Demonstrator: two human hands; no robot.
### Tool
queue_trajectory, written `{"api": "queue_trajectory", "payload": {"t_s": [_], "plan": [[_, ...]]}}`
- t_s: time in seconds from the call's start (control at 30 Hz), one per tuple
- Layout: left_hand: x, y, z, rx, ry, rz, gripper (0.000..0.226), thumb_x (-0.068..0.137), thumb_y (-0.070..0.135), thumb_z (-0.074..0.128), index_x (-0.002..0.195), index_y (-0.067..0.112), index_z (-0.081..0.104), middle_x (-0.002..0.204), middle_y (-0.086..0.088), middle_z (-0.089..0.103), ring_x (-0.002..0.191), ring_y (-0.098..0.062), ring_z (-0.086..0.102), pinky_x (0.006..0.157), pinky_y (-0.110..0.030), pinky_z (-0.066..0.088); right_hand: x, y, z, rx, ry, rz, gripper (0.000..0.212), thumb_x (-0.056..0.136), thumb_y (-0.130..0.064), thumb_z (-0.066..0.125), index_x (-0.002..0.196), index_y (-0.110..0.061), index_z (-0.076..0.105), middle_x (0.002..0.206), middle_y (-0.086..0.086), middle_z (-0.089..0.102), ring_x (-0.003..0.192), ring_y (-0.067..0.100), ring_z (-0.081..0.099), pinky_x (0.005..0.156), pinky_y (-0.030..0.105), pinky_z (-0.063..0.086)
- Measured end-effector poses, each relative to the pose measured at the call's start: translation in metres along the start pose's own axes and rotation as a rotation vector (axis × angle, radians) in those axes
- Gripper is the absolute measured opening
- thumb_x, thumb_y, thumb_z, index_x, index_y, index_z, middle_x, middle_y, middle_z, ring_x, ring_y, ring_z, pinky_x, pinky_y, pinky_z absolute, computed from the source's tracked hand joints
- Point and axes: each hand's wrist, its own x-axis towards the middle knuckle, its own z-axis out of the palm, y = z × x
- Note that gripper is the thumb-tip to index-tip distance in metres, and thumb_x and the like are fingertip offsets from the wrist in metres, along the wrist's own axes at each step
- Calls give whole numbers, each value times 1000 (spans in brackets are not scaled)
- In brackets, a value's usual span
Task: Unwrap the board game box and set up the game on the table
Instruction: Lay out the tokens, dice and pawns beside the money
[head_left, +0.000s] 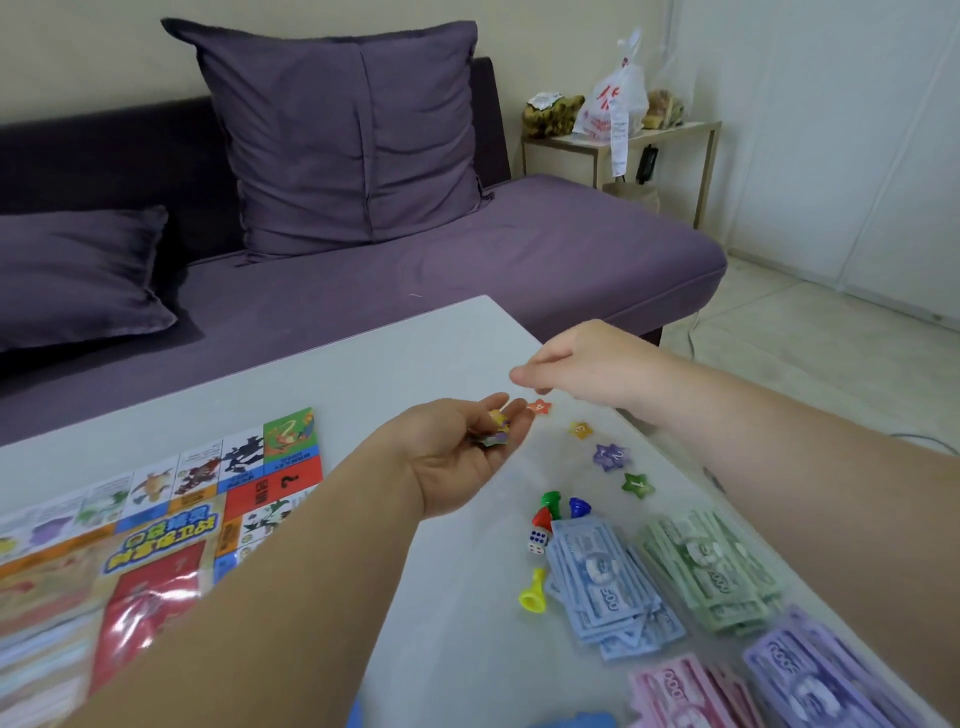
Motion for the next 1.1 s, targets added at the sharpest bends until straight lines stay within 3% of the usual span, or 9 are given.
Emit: {"api": "queue_trajectory", "payload": {"t_s": [0.17,0.43,0.57,0.7,0.77,0.87,0.97,1.03,1.1], "plan": [[-14,-8,2,136,-83,8,26,93,-11,39,112,-13,57,112,-23,63,99,-26,63,79,-28,56,-24,-10,-6,24,-167,69,19,82,-36,68,97,-25,74,88,-5,65,67,9,45,57,22,34],[-24,-20,13,287,-56,-18,22,95,-6,42,100,-7,64,88,-17,70,76,-16,67,54,-15,54,-36,-5,-13,192,-263,216,10,80,-19,75,84,-11,70,56,-7,52,58,8,41,52,18,35],[-20,-24,15,288,-21,-29,16,95,1,48,96,-4,63,81,-15,69,72,-13,64,48,-13,51,-34,1,-17,257,-274,278,14,87,-14,67,96,-4,67,68,0,55,53,8,39,51,17,35],[-14,-26,17,256,35,-13,12,94,2,51,90,-3,61,72,-12,68,52,-8,65,39,-10,44,-27,8,-21,342,-156,286,8,87,-12,66,90,-5,69,73,1,63,54,9,36,50,18,32],[-12,-25,16,235,61,4,12,93,3,52,86,-2,61,67,-9,68,47,-6,63,36,-9,40,-22,17,-25,251,-43,237,11,84,-16,70,92,-9,72,76,-1,67,59,12,42,54,19,36],[-10,-24,13,220,92,11,11,94,5,53,87,1,60,63,-7,67,44,-4,61,33,-9,36,-17,27,-21,-16,0,120,15,78,-24,76,89,-15,74,78,-8,69,77,12,61,70,21,47],[-8,-25,11,222,105,-4,9,93,6,54,89,1,60,61,-6,68,43,-4,60,32,-9,32,-16,31,-9,-170,45,83,24,80,-33,74,95,-15,72,86,-8,65,79,10,59,60,22,43],[-6,-25,11,238,109,-19,9,92,6,56,87,0,61,63,-6,69,42,-3,59,32,-8,31,-15,30,-9,-163,115,68,33,85,-39,66,97,-9,72,96,0,70,85,17,62,67,26,46],[-5,-25,12,255,98,-30,11,91,8,58,85,0,62,65,-5,70,42,-2,56,33,-7,29,-18,22,-12,-24,51,83,37,87,-44,61,96,-10,73,93,0,72,74,12,59,59,21,40]]}}
